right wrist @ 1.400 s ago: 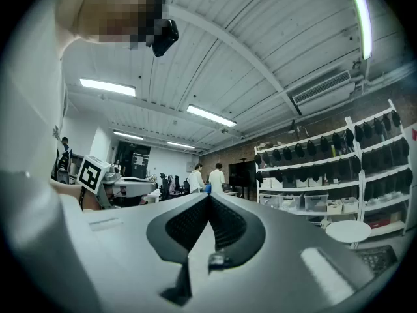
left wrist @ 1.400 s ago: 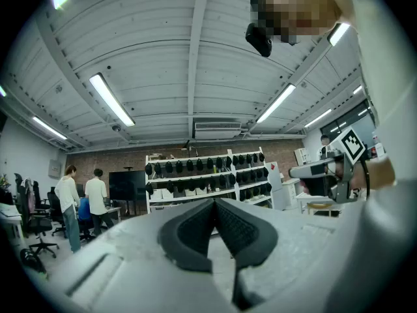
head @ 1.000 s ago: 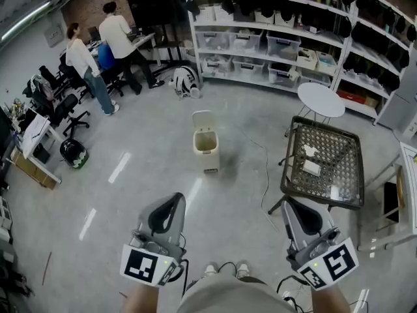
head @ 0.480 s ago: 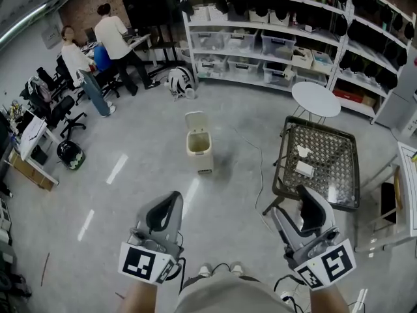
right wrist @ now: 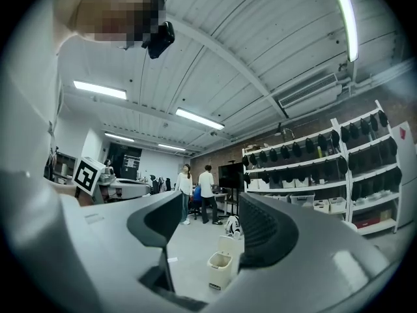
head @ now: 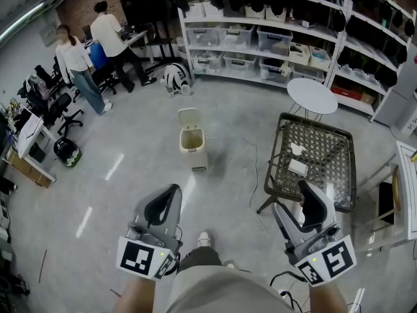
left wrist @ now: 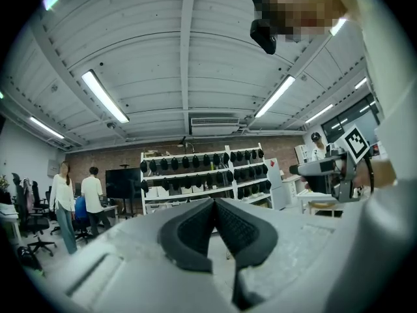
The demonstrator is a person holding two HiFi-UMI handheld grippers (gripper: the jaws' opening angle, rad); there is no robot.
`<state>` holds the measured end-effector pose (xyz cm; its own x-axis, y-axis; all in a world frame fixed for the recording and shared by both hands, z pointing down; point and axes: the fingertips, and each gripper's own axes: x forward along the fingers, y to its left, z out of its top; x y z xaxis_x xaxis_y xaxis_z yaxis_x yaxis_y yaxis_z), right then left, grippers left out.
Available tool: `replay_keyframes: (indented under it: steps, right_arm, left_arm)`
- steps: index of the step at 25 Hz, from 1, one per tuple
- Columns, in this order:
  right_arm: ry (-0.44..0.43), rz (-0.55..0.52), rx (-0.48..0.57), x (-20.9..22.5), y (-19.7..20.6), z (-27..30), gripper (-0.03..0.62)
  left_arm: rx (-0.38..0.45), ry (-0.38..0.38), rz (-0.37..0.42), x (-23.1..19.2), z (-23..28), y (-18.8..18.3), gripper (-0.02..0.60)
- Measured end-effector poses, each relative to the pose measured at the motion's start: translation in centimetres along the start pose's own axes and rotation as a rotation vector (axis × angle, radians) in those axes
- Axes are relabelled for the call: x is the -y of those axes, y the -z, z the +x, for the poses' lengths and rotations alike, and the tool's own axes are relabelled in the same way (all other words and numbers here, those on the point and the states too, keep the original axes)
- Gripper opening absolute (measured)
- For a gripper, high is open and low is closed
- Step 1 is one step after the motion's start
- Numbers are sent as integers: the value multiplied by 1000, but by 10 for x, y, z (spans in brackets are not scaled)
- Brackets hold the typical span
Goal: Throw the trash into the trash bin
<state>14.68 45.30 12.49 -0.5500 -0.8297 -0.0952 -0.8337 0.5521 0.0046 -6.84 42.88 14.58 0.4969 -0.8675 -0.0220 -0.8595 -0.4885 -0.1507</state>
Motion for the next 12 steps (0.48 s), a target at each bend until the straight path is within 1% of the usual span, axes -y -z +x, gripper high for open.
replay_keyframes:
  steps: [6,12]
  right_arm:
    - [12,-7,-3,23,16,15,265]
    - [16,-28,-16,40,35,50,268]
  left_arm:
    - [-2,-8,-2,-8,25,17,2]
    - [5,-10,4,-27,60,41,2]
